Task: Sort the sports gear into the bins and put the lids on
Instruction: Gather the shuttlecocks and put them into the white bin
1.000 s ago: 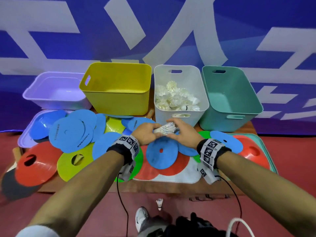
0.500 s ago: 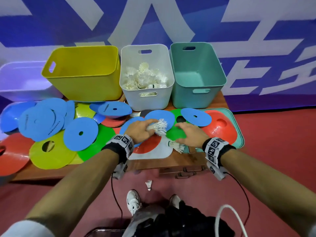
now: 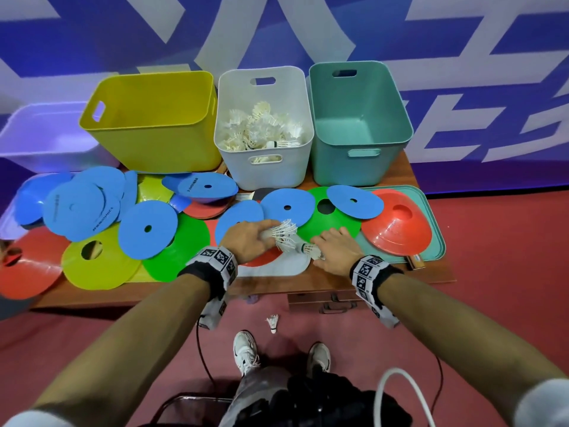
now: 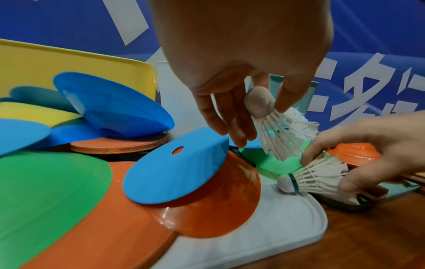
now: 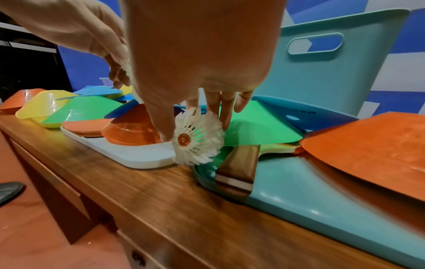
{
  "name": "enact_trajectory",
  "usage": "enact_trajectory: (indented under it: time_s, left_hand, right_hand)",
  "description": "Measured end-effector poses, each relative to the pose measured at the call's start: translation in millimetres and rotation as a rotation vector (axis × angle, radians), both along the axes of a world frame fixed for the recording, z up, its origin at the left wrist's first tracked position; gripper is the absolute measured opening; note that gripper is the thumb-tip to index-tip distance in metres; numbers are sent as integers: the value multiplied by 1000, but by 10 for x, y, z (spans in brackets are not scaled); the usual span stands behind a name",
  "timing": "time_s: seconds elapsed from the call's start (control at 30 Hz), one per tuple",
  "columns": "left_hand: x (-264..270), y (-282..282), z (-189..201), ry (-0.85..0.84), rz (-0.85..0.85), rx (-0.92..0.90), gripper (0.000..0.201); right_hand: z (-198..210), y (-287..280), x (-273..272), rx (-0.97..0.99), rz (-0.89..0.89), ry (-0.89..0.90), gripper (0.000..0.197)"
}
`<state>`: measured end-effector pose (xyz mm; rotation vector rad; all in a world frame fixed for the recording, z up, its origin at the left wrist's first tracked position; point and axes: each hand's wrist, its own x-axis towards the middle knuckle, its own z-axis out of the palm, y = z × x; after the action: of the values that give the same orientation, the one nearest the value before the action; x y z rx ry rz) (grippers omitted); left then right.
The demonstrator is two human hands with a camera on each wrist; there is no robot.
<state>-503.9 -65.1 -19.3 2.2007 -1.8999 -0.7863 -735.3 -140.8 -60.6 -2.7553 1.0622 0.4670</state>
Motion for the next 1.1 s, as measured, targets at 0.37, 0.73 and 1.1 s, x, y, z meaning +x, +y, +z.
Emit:
enact_trajectory:
  time_s: [0.37,0.73,1.1]
  left_hand:
    - [281,-158,202,36,-32,-108,49]
    - [917,-582,533,122,-59,-331,37]
    - [1349,-1083,847,116,26,-457,39]
  right_hand:
    - [421,-113,206,117,-172,-203,43]
    - [1024,-514,909,-22,-375,-389,39]
    - [1444,-954,1505,-136,-478,-514,32]
